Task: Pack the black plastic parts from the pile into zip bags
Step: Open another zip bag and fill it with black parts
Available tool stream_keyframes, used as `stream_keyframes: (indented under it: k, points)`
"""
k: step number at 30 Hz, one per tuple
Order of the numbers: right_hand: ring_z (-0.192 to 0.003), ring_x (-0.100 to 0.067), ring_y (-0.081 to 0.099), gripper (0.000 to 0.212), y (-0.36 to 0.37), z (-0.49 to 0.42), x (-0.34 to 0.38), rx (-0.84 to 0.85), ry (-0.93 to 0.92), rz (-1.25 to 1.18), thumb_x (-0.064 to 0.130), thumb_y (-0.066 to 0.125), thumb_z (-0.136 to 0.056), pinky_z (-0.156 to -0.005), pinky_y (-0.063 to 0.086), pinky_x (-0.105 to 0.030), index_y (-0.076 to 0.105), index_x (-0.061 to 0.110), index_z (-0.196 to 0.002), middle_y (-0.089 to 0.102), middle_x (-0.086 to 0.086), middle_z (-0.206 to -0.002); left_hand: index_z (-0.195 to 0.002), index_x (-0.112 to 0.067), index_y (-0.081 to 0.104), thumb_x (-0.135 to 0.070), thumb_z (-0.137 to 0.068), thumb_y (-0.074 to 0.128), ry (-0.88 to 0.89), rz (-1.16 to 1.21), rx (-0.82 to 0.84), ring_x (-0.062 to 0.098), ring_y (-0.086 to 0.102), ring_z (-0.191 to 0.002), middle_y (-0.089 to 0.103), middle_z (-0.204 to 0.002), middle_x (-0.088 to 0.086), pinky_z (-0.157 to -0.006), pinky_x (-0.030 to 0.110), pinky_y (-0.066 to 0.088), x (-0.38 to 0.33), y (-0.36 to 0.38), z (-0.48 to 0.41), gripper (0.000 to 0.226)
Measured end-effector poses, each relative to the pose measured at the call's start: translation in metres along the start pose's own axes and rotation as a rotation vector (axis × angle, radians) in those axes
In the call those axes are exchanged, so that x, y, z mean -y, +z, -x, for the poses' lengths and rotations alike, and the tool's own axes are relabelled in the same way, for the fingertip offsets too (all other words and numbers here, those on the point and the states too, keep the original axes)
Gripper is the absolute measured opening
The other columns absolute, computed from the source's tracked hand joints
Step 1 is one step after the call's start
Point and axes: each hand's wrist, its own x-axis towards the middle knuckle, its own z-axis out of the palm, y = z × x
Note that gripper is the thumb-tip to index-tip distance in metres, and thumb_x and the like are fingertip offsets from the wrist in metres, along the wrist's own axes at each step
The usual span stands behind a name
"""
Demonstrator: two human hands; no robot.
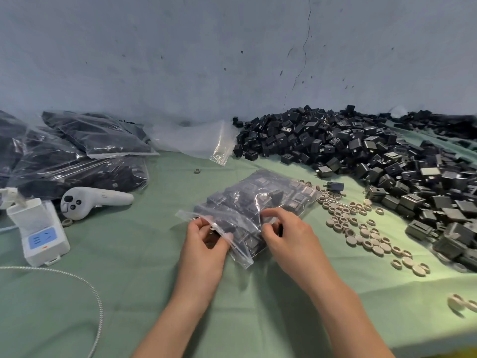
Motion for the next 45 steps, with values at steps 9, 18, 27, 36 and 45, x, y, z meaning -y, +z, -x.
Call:
stream_keyframes:
  k: [9, 18, 27, 36, 45]
  points:
    - [-0.08, -0.004, 0.054, 0.015, 0.004, -0.004, 0.0, 0.077, -0.074, -0.051, 0.039, 0.055, -0.095, -0.071, 0.044, -0.026, 0.066, 0.037, -0.104, 0.057, 0.01, -0.081, -0.105, -0.031, 0.057, -0.006, -0.095, 0.057, -0.04, -0.068, 0.046, -0.003, 0.062, -0.068, 0.069, -0.09, 0.0, -0.063, 0.009, 0.045, -0.004, 0.005, 0.003, 0.027]
    - [-0.079, -0.003, 0.055, 0.023, 0.001, -0.006, 0.0, 0.058, -0.081, -0.041, 0.03, 0.052, -0.095, -0.075, 0.048, -0.029, 0.07, 0.04, -0.106, 0.059, 0.017, -0.079, -0.094, -0.002, 0.065, -0.014, -0.098, 0.058, -0.309, 0.414, 0.1, 0.017, 0.074, -0.093, 0.073, -0.085, 0.003, -0.075, 0.02, 0.059, -0.023, 0.007, 0.002, 0.014]
    - [-0.079, -0.006, 0.055, 0.019, 0.003, -0.004, 0.006, -0.011, -0.21, -0.022, 0.033, 0.059, -0.095, -0.076, 0.048, -0.031, 0.07, 0.04, -0.109, 0.053, 0.011, -0.08, -0.087, -0.018, 0.078, -0.011, -0.094, 0.063, -0.207, 0.286, 0.064, 0.017, 0.073, -0.085, 0.076, -0.083, 0.001, -0.083, 0.032, 0.058, -0.011, 0.01, 0.003, 0.018]
    - [-0.088, -0.006, 0.056, 0.024, 0.011, -0.006, 0.012, -0.015, -0.162, 0.088, 0.042, 0.054, -0.096, -0.081, 0.049, -0.031, 0.064, 0.042, -0.118, 0.049, 0.016, -0.093, -0.101, -0.009, 0.068, -0.004, -0.098, 0.052, -0.229, 0.424, 0.088, 0.016, 0.074, -0.09, 0.077, -0.093, 0.008, -0.08, 0.031, 0.059, -0.014, 0.01, 0.004, 0.017]
    - [-0.088, -0.004, 0.057, 0.017, 0.015, -0.001, 0.013, 0.036, -0.186, 0.065, 0.039, 0.055, -0.095, -0.08, 0.049, -0.029, 0.066, 0.04, -0.109, 0.056, 0.017, -0.096, -0.087, -0.014, 0.066, -0.004, -0.098, 0.049, -0.283, 0.413, 0.184, 0.019, 0.074, -0.078, 0.077, -0.086, 0.008, -0.062, 0.027, 0.059, -0.022, 0.012, -0.003, 0.022]
